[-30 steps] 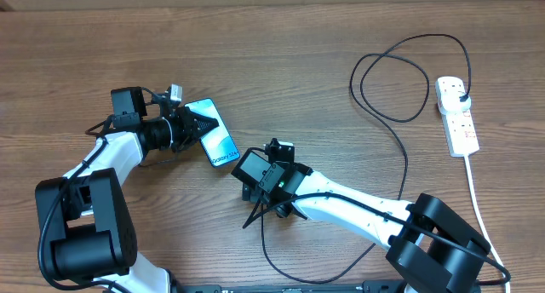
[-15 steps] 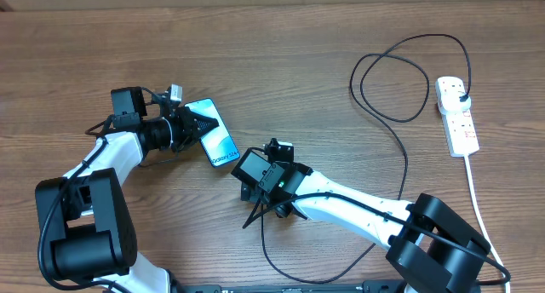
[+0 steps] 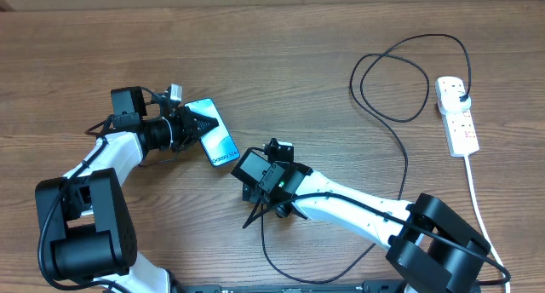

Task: Plug charger to phone and switch on socket

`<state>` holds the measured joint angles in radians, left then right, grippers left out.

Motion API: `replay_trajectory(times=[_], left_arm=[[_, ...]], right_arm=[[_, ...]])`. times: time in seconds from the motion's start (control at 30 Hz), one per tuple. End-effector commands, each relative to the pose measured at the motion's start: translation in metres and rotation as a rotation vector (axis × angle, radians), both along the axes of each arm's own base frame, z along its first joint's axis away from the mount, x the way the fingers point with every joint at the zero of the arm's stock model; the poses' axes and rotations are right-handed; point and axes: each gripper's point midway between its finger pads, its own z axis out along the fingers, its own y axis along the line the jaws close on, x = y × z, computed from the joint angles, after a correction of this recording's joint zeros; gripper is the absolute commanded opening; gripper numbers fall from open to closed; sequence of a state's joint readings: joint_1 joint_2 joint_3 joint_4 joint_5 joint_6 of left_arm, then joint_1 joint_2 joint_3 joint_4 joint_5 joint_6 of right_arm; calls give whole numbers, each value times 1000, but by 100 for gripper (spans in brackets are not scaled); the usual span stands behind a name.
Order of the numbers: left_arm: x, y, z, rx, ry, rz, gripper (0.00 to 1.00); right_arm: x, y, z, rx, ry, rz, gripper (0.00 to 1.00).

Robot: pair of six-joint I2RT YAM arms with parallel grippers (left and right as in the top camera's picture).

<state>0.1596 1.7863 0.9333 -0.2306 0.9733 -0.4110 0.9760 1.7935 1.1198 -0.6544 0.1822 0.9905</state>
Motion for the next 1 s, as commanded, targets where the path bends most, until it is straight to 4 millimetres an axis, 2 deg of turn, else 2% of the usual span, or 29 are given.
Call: replay_trajectory(times=[0.0, 0.6, 0.97], left_arm=[[-2, -3, 3, -27, -25, -26, 4], [0, -3, 4, -25, -35, -26, 4], [0, -3, 4, -25, -35, -26, 4]], right_arm=[[-1, 3, 0, 0, -2, 7, 81], [-1, 2, -1, 2, 0, 0, 80], [-1, 2, -1, 2, 0, 1, 76]])
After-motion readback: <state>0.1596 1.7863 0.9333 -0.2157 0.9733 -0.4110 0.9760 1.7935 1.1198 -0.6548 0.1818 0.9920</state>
